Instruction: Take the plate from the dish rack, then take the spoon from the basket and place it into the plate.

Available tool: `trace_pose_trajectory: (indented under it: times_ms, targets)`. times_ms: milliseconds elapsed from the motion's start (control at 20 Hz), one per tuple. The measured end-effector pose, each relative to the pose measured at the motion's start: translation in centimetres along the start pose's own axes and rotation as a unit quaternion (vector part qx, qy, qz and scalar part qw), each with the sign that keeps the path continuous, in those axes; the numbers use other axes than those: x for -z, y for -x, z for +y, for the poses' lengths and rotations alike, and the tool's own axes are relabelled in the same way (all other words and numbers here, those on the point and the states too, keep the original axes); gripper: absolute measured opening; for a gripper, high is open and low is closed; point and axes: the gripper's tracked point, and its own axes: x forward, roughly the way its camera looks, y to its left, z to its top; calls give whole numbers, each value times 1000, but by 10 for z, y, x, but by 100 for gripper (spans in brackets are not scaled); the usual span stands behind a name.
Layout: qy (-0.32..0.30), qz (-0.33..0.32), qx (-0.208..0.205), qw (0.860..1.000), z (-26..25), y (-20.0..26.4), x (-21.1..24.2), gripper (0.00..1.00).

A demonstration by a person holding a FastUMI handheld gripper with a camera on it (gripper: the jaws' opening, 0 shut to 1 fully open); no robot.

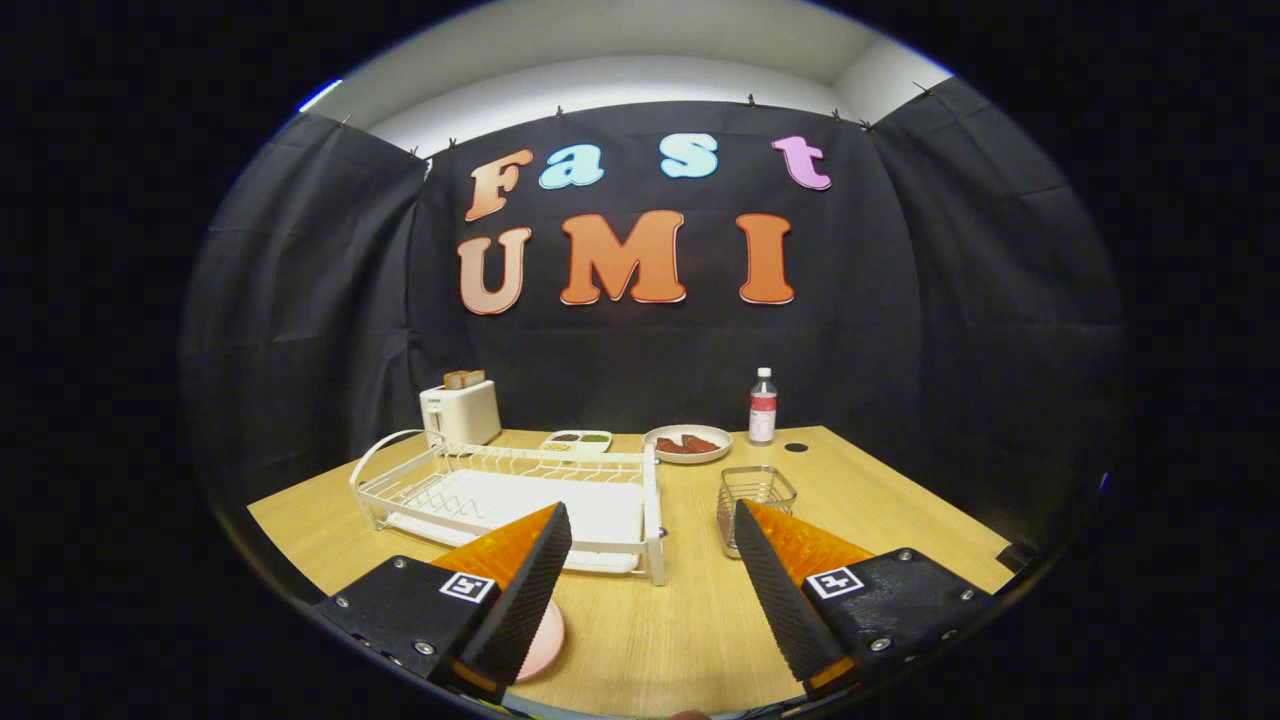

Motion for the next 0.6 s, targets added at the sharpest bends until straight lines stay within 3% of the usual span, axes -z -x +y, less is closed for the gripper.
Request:
trace_pose_trajectory:
  times_ms: [600]
  targets:
    - [-15, -17, 59, 998, -72, 5, -8, 97]
